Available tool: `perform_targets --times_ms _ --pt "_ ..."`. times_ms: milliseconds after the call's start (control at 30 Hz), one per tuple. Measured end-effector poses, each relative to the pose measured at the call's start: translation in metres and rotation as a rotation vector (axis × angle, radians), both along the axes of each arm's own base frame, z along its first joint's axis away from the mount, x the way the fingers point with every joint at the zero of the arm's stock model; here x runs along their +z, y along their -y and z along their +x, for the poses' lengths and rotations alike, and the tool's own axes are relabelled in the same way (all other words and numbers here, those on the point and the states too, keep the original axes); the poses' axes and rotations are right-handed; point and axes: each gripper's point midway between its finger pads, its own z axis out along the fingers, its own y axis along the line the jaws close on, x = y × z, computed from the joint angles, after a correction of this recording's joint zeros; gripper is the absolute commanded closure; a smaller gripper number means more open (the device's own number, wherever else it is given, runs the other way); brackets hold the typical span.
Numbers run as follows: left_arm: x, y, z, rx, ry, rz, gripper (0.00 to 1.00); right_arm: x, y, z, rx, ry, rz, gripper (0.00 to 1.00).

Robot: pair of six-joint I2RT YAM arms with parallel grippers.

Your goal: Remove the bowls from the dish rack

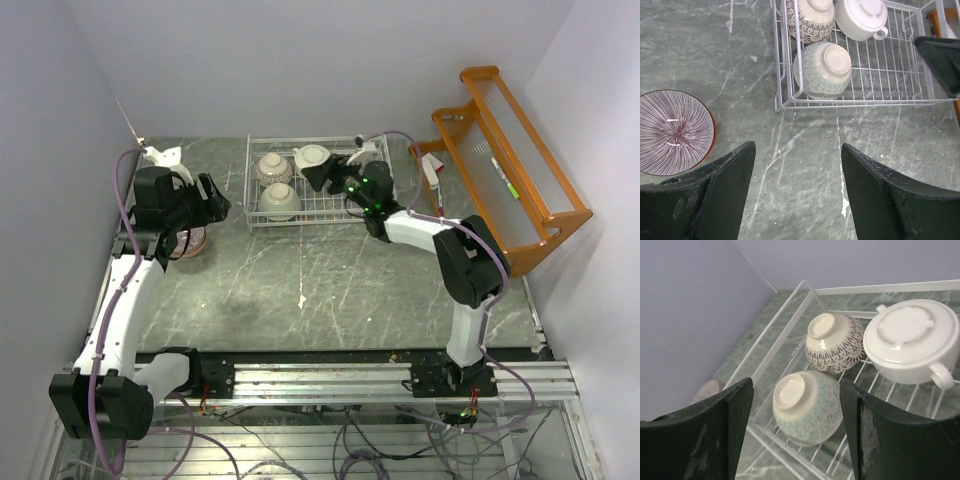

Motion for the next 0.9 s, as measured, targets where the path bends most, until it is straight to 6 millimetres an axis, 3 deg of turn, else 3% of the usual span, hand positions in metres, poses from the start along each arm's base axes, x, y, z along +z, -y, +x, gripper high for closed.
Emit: perform_targets --times_ms 200,367,533,900 --pt "0.000 -0.004 -0.006 0.000 0.038 -0.016 0.16 -0.028 -0.058 0.024 -0.015 0.007 -0.204 0.19" --pt "0.012 -0.021 -0.004 0.050 0.083 -0.018 0.12 -0.055 -0.084 0.032 -0.040 0.021 -0.361 0.11" --pt "0.015 -0.029 -0.003 0.070 0.106 -0.022 0.12 -0.088 -0.095 0.035 -0.071 0.024 -0.503 0.10" --pt "0.015 -0.030 -0.002 0.071 0.106 -0.026 0.13 -0.085 -0.102 0.034 -0.086 0.066 -0.548 0.14"
